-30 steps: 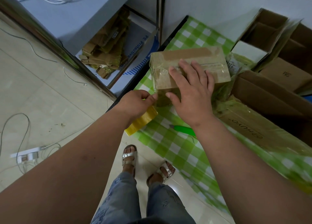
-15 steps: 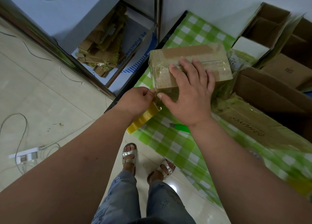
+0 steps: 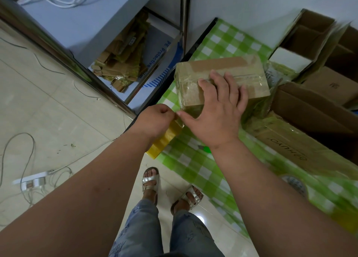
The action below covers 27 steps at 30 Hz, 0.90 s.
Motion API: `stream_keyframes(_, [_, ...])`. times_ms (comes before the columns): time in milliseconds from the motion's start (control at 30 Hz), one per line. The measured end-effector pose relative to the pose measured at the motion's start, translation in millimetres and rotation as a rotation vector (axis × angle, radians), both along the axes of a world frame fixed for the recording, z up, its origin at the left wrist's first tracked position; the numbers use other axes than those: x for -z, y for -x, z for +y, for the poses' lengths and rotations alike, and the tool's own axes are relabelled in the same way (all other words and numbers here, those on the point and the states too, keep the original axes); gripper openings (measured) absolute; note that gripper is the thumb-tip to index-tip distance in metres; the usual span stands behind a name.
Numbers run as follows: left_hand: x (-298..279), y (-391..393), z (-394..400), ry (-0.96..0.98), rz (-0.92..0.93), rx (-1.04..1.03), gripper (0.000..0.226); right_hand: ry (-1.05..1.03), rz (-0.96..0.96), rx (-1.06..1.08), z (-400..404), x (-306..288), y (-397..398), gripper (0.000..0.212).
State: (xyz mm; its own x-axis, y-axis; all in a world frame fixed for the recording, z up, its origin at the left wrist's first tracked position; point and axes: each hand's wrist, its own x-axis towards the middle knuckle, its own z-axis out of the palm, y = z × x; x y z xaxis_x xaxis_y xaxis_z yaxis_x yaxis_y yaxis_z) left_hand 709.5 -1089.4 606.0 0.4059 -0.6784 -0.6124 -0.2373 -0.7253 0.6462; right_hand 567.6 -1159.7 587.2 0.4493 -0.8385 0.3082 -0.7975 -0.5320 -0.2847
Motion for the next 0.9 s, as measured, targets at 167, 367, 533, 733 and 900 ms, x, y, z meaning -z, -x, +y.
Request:
stream_keyframes(167, [0, -2, 2, 0.001, 0.004, -0.031, 0.018, 0.007, -0.004, 0.064, 4, -1, -15, 0.07])
stream_keyframes(367, [3, -1, 3, 0.012, -0.012, -0.011, 0.016, -0.063, -0.045, -0.025, 2, -1, -12, 0.073])
stream_keyframes(533, [3, 0, 1, 0.007, -0.013, -0.001, 0.016, -0.087, -0.008, -0.167, -14, -6, 19, 0.072])
stream_keyframes(733, [-3, 1, 0, -0.003, 0.024, -0.016, 0.017, -0.116, -0.017, -0.239, -19, -13, 27, 0.063])
stream_keyframes(900, [-11, 1, 4, -0.004, 0.073, -0.069, 0.015, -0.204, -0.032, -0.272, -17, -20, 31, 0.057])
